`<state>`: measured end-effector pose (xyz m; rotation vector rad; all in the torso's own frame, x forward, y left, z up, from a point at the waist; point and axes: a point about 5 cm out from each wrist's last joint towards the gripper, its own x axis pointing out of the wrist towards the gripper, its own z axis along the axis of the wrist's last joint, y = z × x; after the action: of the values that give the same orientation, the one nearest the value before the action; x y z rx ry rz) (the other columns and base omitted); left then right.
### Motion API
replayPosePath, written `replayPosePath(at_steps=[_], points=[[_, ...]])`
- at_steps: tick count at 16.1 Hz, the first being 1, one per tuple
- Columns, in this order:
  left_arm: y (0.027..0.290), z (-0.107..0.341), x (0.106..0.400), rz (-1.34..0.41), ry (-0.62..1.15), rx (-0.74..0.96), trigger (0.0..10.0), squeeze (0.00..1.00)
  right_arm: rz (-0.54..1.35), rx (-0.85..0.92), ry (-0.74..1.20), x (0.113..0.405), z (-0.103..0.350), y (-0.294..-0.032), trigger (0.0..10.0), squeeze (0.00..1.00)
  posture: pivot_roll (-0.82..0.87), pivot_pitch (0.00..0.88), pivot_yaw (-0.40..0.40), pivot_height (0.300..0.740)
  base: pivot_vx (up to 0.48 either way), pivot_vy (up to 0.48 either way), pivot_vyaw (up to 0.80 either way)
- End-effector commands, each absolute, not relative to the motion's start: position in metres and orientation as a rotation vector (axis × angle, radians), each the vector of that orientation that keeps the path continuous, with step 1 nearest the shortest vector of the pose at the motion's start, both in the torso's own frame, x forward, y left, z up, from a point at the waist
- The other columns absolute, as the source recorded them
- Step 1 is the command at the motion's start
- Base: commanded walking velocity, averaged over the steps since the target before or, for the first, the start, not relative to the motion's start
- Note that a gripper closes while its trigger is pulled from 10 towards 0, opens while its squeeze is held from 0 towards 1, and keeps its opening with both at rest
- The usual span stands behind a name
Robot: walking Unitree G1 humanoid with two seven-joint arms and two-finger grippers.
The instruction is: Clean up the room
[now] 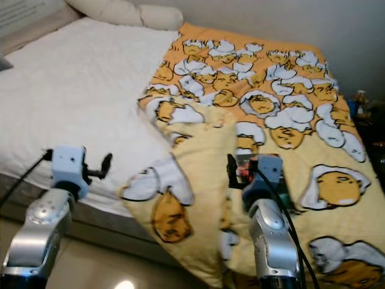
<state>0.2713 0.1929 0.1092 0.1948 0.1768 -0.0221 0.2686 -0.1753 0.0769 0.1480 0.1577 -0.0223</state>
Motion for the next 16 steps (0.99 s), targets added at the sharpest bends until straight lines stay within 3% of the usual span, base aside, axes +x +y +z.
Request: replayPosePath(at_steps=[1,11,15,16], points=[[0.187,0.109,0.271,-0.044,0.175,0.197,10.0,1.0,-0.038,0.141,0.167,0.267,0.076,-0.183,10.0,1.0,-0.01,0.0,-0.011,0.74,0.0,-0.48,0.56],[0.186,0.109,0.27,-0.07,0.175,0.206,10.0,1.0,-0.012,0.146,0.18,0.267,0.074,-0.181,10.0,1.0,-0.02,0.0,-0.007,0.74,0.0,-0.48,0.8],[0.176,0.108,0.262,-0.191,0.179,0.207,10.0,1.0,0.041,0.178,0.204,0.264,0.07,-0.178,10.0,1.0,-0.02,0.0,-0.008,0.74,0.0,-0.115,0.0],[0.169,0.106,0.256,-0.277,0.186,0.237,10.0,1.0,0.078,0.195,0.235,0.264,0.068,-0.176,10.0,0.71,-0.02,0.0,-0.01,0.74,0.0,0.0,0.0]])
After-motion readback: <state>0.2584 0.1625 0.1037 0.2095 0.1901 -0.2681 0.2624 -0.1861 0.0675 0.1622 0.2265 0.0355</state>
